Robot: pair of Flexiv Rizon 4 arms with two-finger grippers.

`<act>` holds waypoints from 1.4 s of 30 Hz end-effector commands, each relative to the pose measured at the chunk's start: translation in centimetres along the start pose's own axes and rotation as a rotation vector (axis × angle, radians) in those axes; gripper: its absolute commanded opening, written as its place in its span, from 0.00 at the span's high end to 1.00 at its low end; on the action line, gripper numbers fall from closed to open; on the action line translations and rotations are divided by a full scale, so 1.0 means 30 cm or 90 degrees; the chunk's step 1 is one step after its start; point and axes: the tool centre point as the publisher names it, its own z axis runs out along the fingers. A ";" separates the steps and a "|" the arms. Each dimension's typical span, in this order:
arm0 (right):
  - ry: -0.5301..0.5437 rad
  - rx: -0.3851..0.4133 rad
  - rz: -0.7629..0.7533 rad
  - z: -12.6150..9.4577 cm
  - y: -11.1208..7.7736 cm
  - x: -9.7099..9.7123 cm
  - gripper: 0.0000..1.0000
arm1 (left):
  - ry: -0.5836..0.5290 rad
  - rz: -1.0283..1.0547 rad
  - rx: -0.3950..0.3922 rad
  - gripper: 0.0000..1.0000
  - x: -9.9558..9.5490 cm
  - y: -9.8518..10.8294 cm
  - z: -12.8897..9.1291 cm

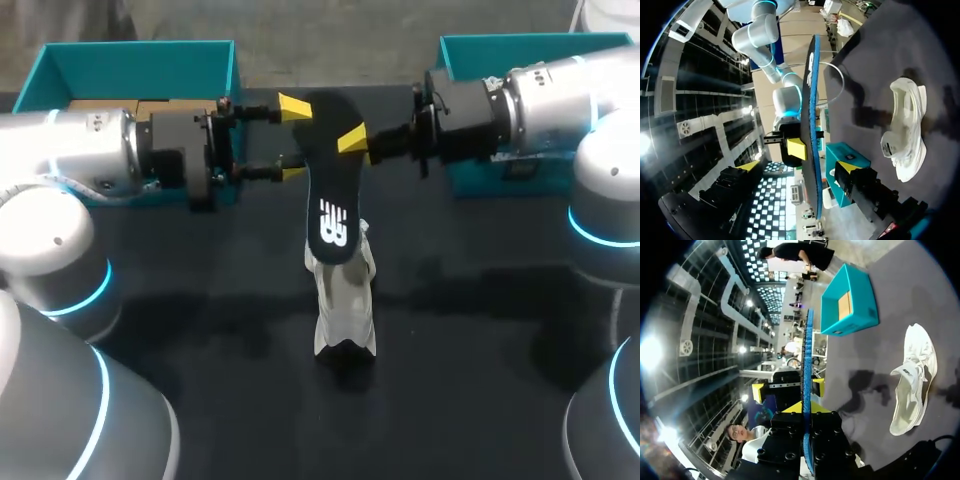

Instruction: Take the shoe out of the shoebox, open the shoe tongue, remove and reinsert the insole, then place the shoe into the shoebox

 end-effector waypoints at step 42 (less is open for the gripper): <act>0.014 -0.010 -0.009 0.017 -0.016 -0.008 1.00 | 0.002 -0.055 -0.026 0.90 0.061 -0.008 0.058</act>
